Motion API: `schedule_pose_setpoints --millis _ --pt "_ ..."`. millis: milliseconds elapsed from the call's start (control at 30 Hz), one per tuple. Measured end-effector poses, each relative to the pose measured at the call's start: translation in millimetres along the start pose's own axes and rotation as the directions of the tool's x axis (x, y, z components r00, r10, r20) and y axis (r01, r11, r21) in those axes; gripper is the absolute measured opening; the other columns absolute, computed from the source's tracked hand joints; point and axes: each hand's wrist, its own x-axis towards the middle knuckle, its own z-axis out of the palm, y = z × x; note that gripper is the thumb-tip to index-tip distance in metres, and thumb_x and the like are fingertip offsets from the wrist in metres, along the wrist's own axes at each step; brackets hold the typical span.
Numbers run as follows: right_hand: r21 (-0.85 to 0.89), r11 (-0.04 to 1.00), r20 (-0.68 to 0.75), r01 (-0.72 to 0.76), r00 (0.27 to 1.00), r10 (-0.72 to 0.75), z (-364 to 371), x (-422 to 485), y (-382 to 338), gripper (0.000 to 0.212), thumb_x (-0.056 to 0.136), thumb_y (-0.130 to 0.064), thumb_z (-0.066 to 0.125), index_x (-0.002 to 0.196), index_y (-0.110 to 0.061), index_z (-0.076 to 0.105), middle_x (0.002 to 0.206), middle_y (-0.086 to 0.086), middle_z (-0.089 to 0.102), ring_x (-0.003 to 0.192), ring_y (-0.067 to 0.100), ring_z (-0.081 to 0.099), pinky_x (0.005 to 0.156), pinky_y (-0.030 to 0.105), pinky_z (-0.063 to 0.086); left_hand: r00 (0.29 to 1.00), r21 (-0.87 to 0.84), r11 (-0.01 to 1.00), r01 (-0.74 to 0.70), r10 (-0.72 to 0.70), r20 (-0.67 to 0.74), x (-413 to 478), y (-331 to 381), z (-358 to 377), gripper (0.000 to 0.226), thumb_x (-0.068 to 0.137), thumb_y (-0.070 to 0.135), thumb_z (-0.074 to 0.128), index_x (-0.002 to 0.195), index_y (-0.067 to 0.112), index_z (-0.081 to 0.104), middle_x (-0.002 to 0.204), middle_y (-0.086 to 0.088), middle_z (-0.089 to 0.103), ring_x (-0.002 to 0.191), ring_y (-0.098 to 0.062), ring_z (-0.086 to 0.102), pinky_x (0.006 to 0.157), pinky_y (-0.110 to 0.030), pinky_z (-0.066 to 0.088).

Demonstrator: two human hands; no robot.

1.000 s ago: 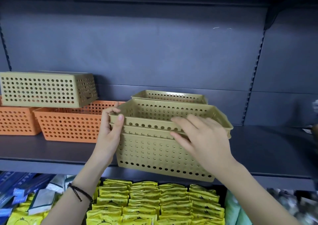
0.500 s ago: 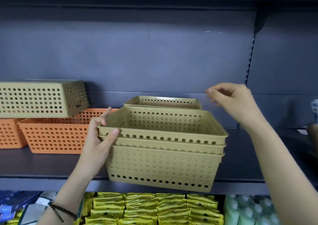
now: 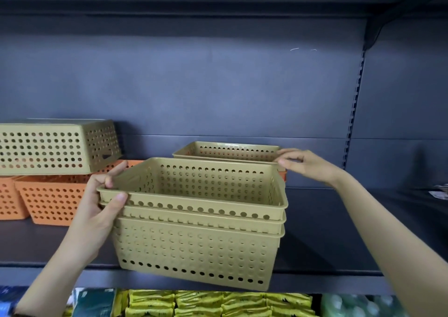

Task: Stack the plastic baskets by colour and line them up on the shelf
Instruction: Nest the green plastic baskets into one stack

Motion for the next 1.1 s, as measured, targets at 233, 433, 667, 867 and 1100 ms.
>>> schedule_pose_setpoints --millis 233,433,667,867,1100 --pt "0.175 0.976 -0.216 0.13 0.972 -0.091 14.5 8.3 12.9 0.01 0.086 -0.01 0.068 0.077 -0.007 0.066 0.113 -0.005 0.063 0.105 0.005 0.059 0.087 0.01 0.043 0.999 0.032 0.999 -0.011 0.012 -0.044 -0.8 -3.5 2.1 0.043 0.078 0.049 0.068 0.087 0.02 0.037 0.136 0.011 0.052 0.114 -0.01 0.056 0.075 -0.018 0.055" --pt "0.268 0.95 -0.385 0.162 0.921 -0.049 23.4 13.6 6.4 0.011 0.088 -0.009 0.066 0.077 -0.012 0.064 0.106 -0.004 0.065 0.097 0.004 0.06 0.089 0.021 0.046 0.999 0.028 1.0 -0.006 0.007 -0.035 -0.5 -6.4 0.7 0.027 0.073 0.044 0.061 0.085 0.03 0.041 0.138 0.011 0.052 0.111 -0.012 0.057 0.08 -0.024 0.054" --pt "0.408 0.875 -0.547 0.26 0.837 0.007 33.3 12.4 -16.8 0.017 0.093 -0.009 0.059 0.079 -0.018 0.058 0.098 -0.012 0.062 0.069 -0.01 0.061 0.063 0.015 0.05 1.0 -0.003 1.0 0.026 -0.026 -0.016 -1.3 -3.2 0.5 0.047 0.062 0.069 0.07 0.084 0.037 0.043 0.14 0.007 0.05 0.119 -0.019 0.054 0.089 -0.036 0.05" --pt "0.315 0.859 -0.672 0.403 0.734 -0.097 28.9 6.9 -46.3 0.015 0.094 -0.007 0.057 0.084 -0.018 0.057 0.105 -0.005 0.061 0.083 -0.013 0.06 0.074 0.016 0.05 1.0 0.019 0.999 0.026 -0.026 -0.017 -2.6 -3.5 -0.5 0.035 0.069 0.057 0.068 0.085 0.036 0.046 0.139 0.009 0.05 0.124 -0.026 0.052 0.094 -0.049 0.048" --pt "0.149 0.802 -0.761 0.579 0.584 -0.281 23.6 -8.9 -97.7 0.01 0.089 -0.013 0.06 0.093 -0.023 0.06 0.109 -0.001 0.061 0.101 0.015 0.06 0.09 0.036 0.051 0.998 0.047 0.997 0.055 -0.054 -0.024 -5.9 0.1 -0.9 0.053 0.07 0.051 0.064 0.12 0.035 0.055 0.141 0.009 0.052 0.124 -0.016 0.054 0.101 -0.043 0.046"
